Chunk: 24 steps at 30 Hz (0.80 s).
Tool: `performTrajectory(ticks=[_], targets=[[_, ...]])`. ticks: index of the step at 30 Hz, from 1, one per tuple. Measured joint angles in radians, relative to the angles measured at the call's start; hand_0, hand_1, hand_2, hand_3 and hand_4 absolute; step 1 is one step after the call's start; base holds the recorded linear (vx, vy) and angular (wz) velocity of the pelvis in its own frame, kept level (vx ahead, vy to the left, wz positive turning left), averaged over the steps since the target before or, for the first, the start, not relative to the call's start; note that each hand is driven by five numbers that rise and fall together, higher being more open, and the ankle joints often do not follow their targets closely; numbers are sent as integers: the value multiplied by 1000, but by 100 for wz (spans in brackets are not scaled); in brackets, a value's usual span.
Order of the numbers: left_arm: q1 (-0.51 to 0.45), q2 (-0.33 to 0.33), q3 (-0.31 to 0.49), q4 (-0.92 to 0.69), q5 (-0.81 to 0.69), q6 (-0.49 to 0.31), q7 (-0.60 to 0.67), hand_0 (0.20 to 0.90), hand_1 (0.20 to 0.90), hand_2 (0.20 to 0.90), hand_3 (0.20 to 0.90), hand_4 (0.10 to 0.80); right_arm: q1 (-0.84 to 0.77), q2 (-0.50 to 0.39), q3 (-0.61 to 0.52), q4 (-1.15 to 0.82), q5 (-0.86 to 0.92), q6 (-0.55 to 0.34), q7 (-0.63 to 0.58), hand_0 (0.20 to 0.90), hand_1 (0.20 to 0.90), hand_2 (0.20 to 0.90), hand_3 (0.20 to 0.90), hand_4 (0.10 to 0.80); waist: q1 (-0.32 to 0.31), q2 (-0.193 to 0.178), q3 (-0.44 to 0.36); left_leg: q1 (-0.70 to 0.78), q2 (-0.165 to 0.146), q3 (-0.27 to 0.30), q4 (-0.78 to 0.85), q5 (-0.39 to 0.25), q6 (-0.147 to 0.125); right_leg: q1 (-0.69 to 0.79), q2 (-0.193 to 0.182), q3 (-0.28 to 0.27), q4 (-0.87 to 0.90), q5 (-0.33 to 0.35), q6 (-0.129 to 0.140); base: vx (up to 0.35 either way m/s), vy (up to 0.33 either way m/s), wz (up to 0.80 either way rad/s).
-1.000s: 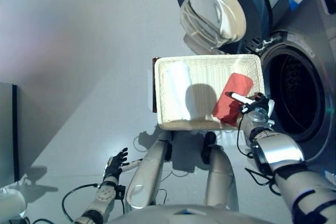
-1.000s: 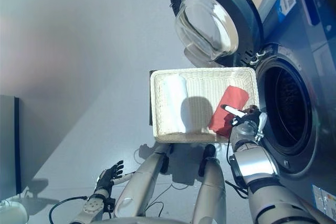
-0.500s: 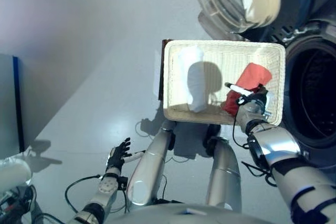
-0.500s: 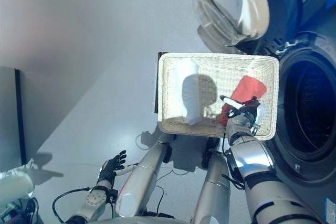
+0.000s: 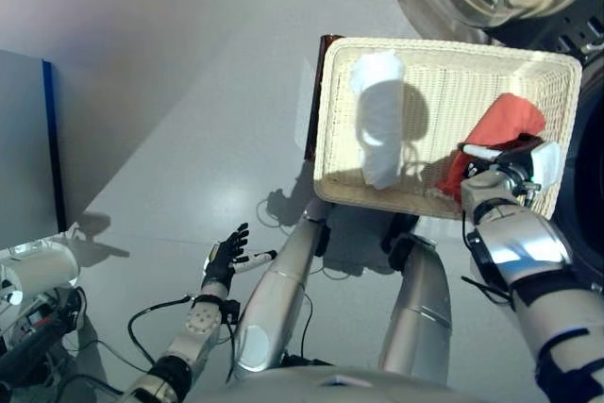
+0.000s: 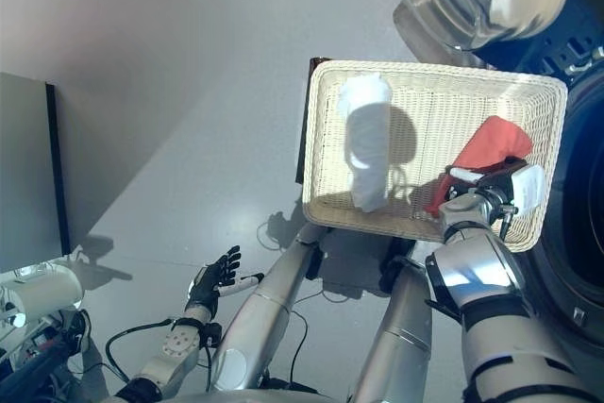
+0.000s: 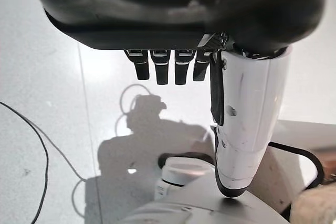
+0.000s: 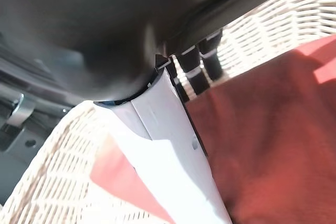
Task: Pick up the clothes and place them into the washing machine
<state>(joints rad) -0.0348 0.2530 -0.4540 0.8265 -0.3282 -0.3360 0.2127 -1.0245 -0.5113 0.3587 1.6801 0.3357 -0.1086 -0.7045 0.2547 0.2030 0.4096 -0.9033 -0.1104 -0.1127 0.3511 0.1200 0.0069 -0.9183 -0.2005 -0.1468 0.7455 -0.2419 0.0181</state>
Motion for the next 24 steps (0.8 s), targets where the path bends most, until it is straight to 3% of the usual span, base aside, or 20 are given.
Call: performTrajectory(ticks=[18,24], targets=[[-13,-3,0,40,0,-19,9,900,900,900,900,800,0,43,-60,-98,39,-30,133,200,200,200,200,300,-23,15,15,56,12,20,-11,3,4,34,18,27,-2,4,4,9,0,-4],[-7,-2,4,75,7,-18,-1,900,900,900,900,800,82,41,-208,-215,232,-120,201,200,200,200,200,300,-31,16,14,110,19,37,-49,12,15,78,20,52,-45,24,10,19,2,-9]])
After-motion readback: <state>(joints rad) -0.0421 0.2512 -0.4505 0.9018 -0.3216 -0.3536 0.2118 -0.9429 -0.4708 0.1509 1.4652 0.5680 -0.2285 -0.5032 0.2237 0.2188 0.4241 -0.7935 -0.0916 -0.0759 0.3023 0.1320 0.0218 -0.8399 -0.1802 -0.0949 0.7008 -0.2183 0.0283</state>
